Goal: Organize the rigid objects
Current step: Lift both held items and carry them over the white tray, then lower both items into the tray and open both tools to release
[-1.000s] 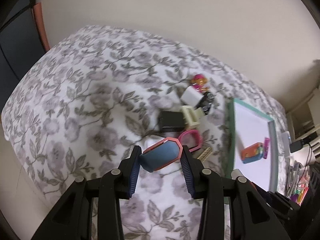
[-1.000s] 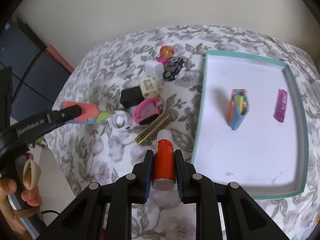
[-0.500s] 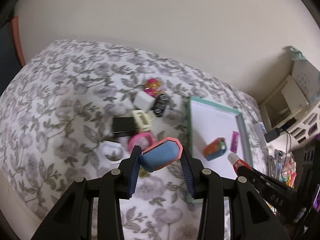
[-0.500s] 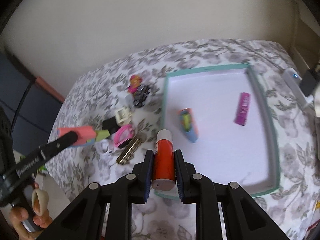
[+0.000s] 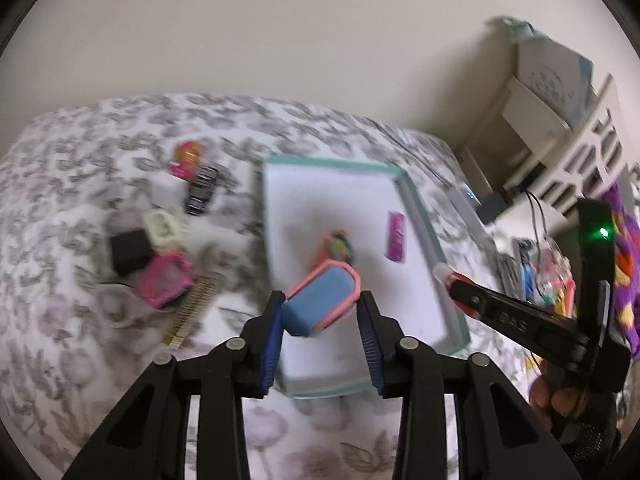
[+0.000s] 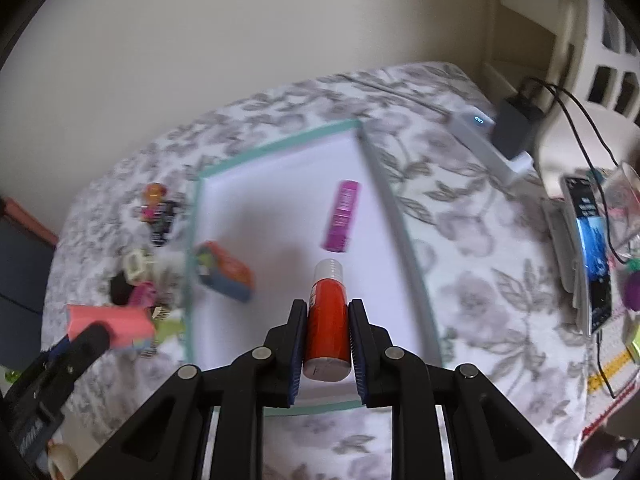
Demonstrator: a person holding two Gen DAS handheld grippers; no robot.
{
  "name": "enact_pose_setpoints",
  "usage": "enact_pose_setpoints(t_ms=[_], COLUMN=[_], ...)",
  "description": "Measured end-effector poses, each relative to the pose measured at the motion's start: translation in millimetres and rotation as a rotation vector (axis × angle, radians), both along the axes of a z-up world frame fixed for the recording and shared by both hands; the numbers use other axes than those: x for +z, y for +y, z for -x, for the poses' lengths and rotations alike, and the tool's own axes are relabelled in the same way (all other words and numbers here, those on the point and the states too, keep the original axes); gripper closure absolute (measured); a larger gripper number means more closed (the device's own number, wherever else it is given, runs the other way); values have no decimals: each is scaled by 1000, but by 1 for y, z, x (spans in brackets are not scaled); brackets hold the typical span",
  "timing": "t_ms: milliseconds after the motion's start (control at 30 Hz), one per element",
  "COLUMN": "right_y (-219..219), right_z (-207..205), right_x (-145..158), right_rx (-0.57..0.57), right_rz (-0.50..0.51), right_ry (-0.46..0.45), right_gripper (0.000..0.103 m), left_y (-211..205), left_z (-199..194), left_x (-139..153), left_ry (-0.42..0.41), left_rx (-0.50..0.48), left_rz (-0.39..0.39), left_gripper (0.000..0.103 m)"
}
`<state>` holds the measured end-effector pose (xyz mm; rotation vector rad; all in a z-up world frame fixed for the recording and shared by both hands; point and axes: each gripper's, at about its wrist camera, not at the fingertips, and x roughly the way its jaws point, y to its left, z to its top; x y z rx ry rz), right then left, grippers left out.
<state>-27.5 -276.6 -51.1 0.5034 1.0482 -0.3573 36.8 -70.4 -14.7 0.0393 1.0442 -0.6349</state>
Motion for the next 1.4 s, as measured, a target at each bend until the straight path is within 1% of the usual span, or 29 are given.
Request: enact_pose_setpoints(t_ms=[67, 100, 167, 267, 367, 500, 800, 967, 1067, 1200, 1400], right_y=[-6, -8, -8, -7, -5, -1, 9, 9, 10, 11, 10], right_z=[1, 1, 1, -1, -4, -8, -16, -18, -18, -17, -18], right_x=[-8, -13, -21, -31, -37, -43, -58, -63, -69, -71, -74], right_rx=[-13, -15, -11, 0, 10, 24, 74, 79, 85, 87, 90], right_rz=[-3, 2, 13, 0, -1, -2, 7, -1, 0, 4, 8], right_ry=[22, 36, 66, 88, 104, 119, 161, 179, 198, 207, 219], right_gripper=[81, 81, 81, 81, 81, 81, 81, 81, 81, 81, 81], left_y=[-12, -19, -31, -40, -41, -38, -33, -25, -25, -29, -27], left_z=[3, 5, 6, 8, 4, -5, -34, -43, -44, -44, -46], left_x=[-9, -15, -28, -42, -47, -52, -77, -87, -88, -92, -95], left_ry=[30, 44, 62, 91, 81, 105, 202, 254, 256, 231, 241], left_rx=[-37, -56, -79, -89, -83, -56, 10, 39, 41, 41, 54], left_rz=[1, -5, -42, -74, -87, -68, -10, 14, 10, -47, -48], left_gripper=[82, 83, 83, 83, 84, 83, 82, 82, 81, 78, 78])
